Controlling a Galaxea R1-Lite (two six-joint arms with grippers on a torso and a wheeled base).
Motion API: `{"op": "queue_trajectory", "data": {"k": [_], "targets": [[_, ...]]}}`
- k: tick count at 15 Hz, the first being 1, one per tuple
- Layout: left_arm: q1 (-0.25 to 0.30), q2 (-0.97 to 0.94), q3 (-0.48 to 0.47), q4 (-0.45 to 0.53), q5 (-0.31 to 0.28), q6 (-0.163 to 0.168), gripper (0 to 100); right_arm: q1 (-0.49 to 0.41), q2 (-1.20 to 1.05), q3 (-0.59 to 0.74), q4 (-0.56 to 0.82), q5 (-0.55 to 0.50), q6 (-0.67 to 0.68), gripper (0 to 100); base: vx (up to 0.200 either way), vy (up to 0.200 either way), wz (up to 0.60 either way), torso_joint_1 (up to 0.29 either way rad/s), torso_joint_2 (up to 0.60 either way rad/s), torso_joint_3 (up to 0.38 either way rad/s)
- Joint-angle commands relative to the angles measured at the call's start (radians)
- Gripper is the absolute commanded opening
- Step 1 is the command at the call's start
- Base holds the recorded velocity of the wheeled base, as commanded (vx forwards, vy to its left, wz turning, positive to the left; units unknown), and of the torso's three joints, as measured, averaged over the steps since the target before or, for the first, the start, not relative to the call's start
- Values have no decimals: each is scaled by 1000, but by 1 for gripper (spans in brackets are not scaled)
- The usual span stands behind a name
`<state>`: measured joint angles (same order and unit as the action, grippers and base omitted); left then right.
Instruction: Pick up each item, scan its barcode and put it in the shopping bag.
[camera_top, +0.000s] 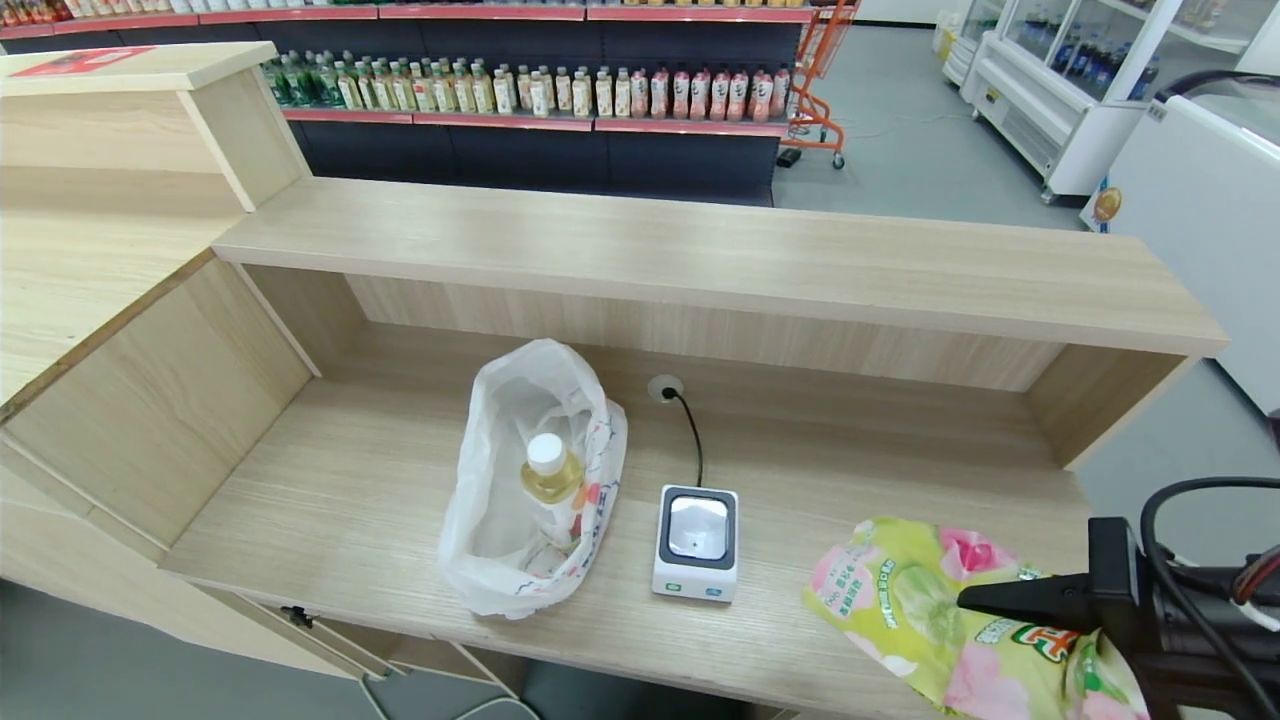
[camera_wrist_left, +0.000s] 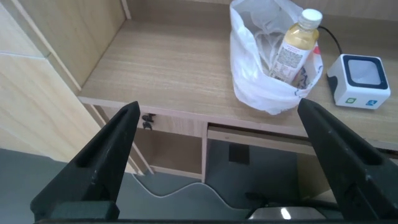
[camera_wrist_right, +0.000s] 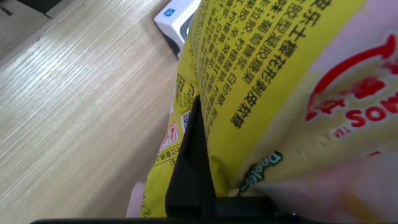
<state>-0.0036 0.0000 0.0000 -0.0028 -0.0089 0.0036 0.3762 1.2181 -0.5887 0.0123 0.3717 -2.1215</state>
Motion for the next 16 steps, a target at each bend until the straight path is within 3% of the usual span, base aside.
{"op": "queue_trajectory", "data": {"k": [1,4,5,13,16], "targets": [[1,0,0,0,1,1,100,-43,55,-8,-2,1,-35,0,0,0,0,0,0,0],[1,0,0,0,0,1,100,-198,55,-13,-17,0,-48,0,0,0,0,0,0,0],[1,0,0,0,0,1,100,-212,66,-17,-38,0,-48,0,0,0,0,0,0,0],[1,0,0,0,0,4,100,-189,258,-29,-173,4,-61,0,0,0,0,0,0,0],[1,0,0,0,0,4,100,-131,365,-36,-279,4,-57,0,0,0,0,0,0,0]]}}
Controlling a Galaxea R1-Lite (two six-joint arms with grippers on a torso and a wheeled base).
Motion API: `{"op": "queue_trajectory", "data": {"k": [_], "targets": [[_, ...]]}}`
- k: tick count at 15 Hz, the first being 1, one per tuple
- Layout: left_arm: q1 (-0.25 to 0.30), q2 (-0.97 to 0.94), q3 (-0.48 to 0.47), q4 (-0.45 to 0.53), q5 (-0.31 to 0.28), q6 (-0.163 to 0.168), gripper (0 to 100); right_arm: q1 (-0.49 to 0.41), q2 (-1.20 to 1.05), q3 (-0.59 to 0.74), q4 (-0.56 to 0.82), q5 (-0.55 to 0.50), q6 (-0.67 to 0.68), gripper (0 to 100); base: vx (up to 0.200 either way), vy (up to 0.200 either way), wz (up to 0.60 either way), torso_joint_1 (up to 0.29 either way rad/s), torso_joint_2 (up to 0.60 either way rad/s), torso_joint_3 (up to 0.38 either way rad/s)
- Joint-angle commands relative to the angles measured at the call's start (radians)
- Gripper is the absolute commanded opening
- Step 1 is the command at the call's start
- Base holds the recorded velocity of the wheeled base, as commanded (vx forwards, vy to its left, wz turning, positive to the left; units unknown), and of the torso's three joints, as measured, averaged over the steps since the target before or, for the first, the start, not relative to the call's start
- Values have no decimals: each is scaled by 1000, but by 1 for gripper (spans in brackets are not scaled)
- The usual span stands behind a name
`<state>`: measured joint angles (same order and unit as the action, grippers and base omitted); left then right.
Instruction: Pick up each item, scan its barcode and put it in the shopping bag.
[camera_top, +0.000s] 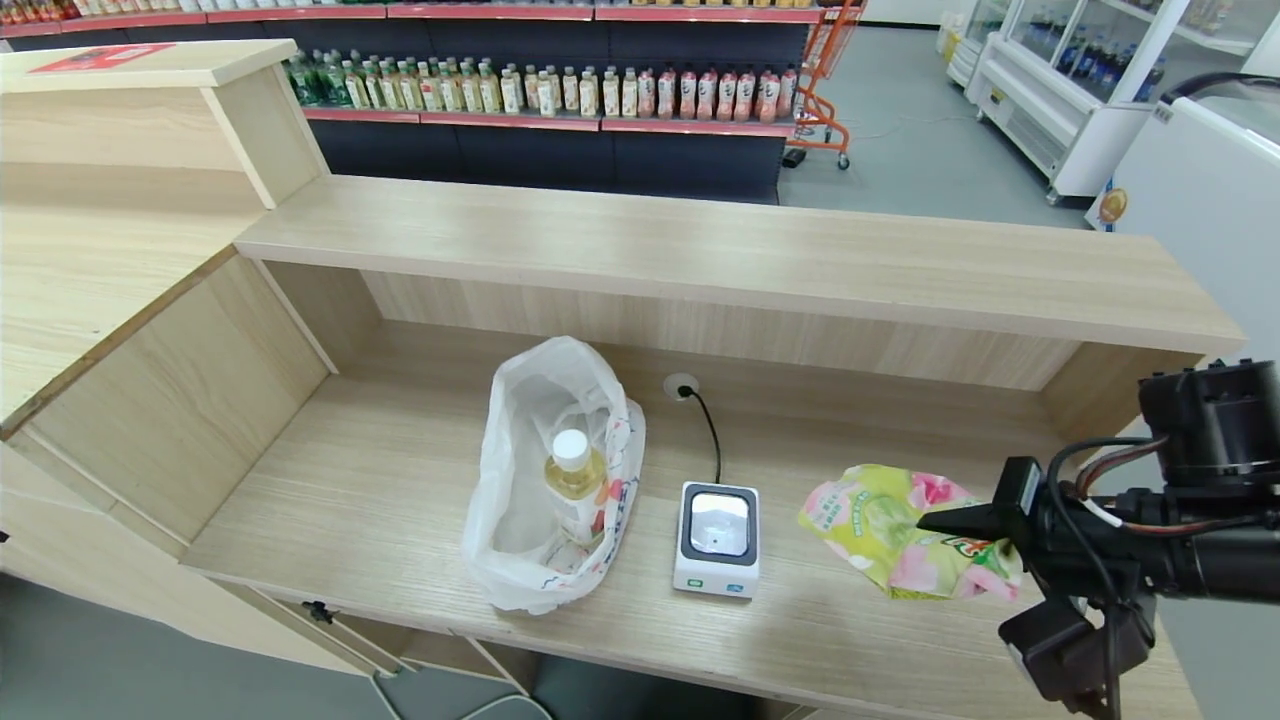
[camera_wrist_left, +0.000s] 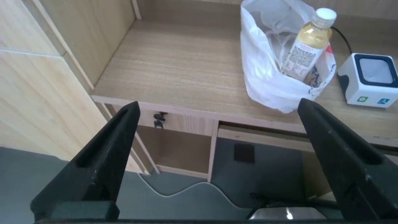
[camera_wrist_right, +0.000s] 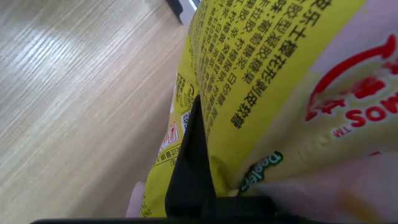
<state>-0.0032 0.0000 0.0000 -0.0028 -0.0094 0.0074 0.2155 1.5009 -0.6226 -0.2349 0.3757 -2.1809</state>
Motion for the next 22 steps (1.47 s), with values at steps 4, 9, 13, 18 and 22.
{"op": "queue_trajectory", "data": {"k": [4,9,13,18,22], "targets": [[0,0,0,0,0,-1,100,79,173,-19,-96,-3,6,0,0,0,0,0,0,0],[0,0,0,0,0,0,100,116,239,-72,-103,-51,6,0,0,0,0,0,0,0],[0,0,0,0,0,0,100,150,317,-157,-103,-63,6,0,0,0,0,0,0,0],[0,0,0,0,0,-1,100,166,381,-174,-155,-74,7,0,0,0,0,0,0,0],[0,0,0,0,0,-1,100,169,381,-169,-178,-92,0,0,0,0,0,0,0,0]]}}
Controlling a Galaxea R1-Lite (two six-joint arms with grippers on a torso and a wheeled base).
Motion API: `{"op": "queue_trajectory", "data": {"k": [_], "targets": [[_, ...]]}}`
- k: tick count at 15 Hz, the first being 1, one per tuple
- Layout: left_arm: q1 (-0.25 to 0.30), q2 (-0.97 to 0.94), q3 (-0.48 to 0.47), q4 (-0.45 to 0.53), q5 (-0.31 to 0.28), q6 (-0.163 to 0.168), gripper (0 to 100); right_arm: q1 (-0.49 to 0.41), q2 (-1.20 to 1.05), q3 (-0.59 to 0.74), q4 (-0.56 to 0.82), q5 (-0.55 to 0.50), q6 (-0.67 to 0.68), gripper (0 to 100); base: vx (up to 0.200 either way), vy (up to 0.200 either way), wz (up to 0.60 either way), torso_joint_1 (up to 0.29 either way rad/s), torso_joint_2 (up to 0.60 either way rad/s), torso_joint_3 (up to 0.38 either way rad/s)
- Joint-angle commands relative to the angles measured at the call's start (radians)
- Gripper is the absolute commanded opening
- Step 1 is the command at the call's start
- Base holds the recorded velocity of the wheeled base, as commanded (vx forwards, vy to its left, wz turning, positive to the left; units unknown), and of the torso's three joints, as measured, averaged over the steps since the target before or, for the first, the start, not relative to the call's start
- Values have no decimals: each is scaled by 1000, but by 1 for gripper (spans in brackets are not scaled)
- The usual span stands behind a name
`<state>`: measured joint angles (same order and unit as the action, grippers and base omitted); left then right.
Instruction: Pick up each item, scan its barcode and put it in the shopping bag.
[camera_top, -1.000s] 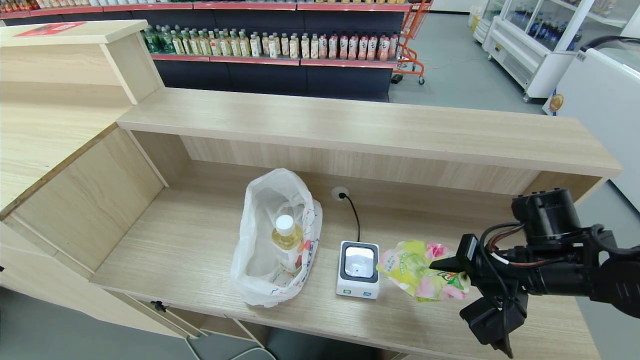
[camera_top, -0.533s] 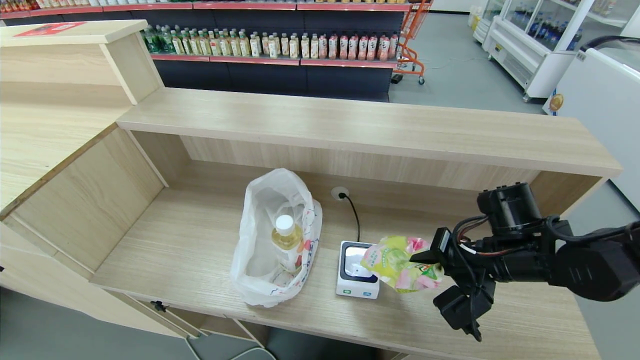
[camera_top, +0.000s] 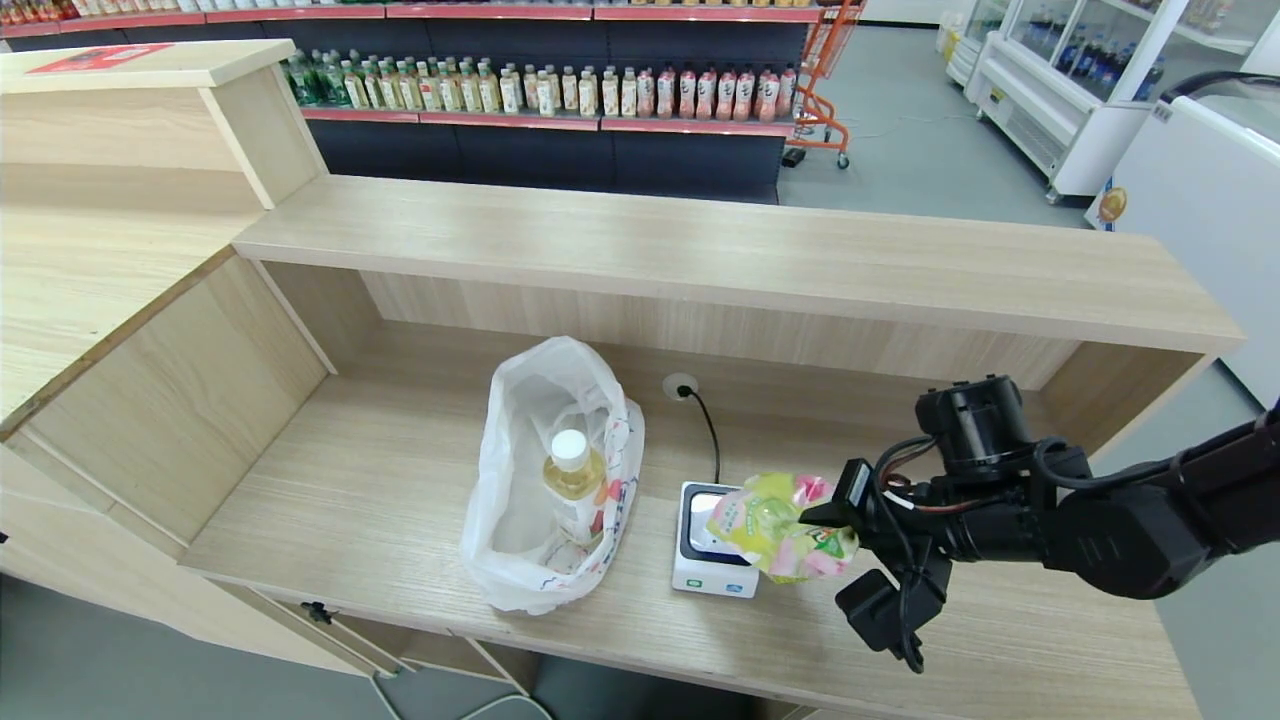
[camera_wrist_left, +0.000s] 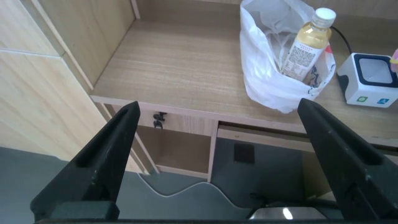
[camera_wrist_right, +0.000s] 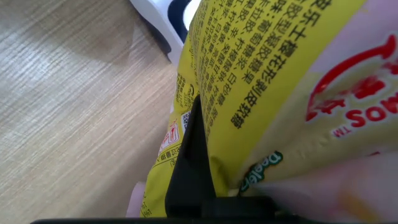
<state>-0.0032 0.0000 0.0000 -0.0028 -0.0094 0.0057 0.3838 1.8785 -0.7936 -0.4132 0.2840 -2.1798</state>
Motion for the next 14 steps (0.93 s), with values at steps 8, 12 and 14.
{"op": "queue_trajectory", "data": {"k": [8,12,14], "targets": [[0,0,0,0,0,2,100,46,5,93,-207,-101,0,0,0,0,0,0,0,0],[0,0,0,0,0,2,100,61,25,131,-305,-120,6,0,0,0,0,0,0,0],[0,0,0,0,0,2,100,67,30,142,-337,-134,9,0,0,0,0,0,0,0]]}}
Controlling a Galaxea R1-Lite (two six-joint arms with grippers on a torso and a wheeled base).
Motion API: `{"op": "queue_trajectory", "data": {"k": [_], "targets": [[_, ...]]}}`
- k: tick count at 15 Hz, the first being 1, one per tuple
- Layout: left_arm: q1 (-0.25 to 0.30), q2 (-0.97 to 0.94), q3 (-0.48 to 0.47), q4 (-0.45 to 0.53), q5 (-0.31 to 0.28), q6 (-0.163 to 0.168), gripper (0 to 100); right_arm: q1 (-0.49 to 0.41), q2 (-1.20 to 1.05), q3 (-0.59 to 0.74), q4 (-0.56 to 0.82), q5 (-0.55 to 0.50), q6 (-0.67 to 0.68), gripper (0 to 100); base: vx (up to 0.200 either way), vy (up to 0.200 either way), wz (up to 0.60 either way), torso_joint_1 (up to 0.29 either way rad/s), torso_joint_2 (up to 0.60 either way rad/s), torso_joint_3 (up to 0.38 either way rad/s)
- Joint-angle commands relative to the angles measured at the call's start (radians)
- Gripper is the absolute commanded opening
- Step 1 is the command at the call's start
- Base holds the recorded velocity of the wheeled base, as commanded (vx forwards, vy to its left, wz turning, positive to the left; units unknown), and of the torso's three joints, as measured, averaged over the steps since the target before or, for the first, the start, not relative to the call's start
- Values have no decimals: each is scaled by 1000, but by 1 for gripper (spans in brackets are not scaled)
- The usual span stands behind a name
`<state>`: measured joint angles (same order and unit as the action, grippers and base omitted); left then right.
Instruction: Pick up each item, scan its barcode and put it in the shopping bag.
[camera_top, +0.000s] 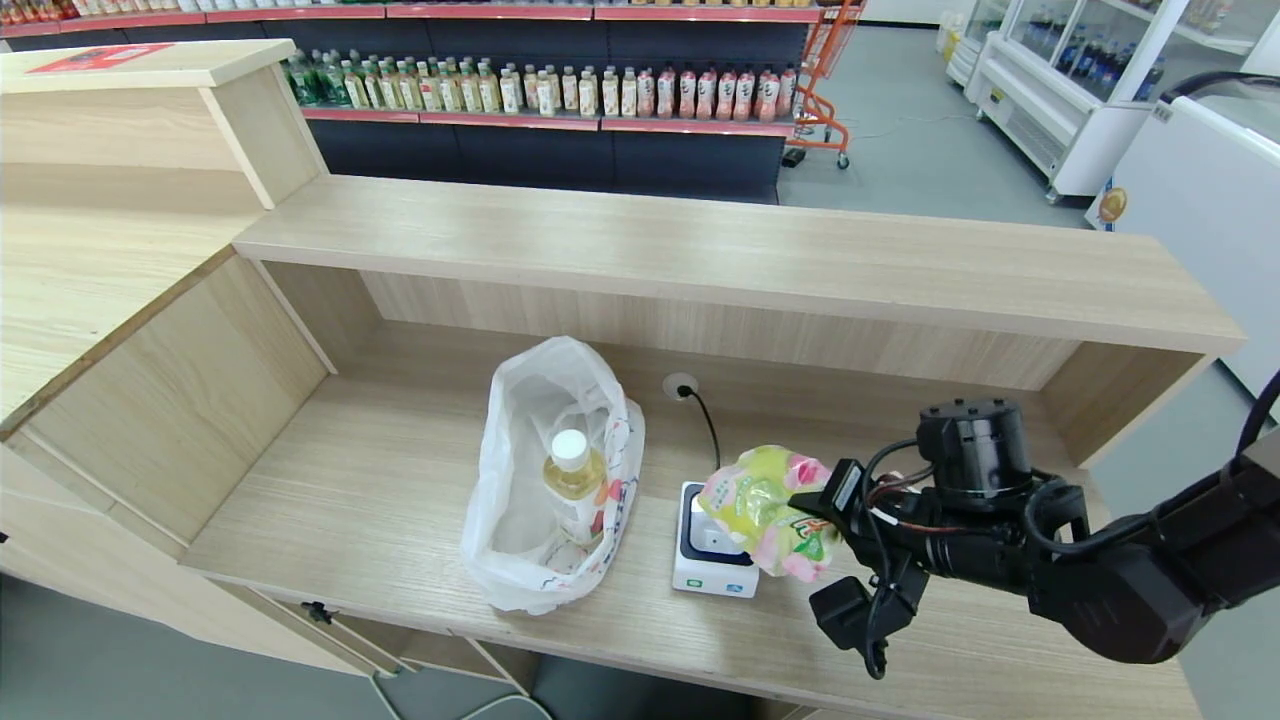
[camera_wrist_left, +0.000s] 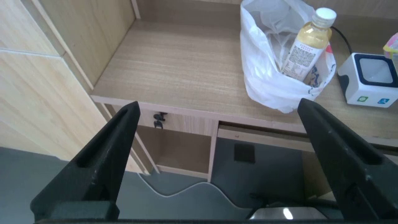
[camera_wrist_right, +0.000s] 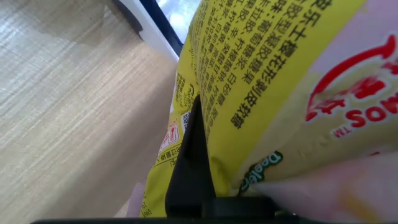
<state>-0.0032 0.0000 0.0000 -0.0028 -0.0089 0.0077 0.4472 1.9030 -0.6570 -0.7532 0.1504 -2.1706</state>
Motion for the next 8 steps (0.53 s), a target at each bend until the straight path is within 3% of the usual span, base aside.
{"op": "queue_trajectory", "data": {"k": [1,8], "targets": [[0,0,0,0,0,0,100,11,19,17,-43,-3,2,0,0,0,0,0,0,0],[0,0,0,0,0,-2,100,34,45,46,-138,-65,23,0,0,0,0,0,0,0]]}}
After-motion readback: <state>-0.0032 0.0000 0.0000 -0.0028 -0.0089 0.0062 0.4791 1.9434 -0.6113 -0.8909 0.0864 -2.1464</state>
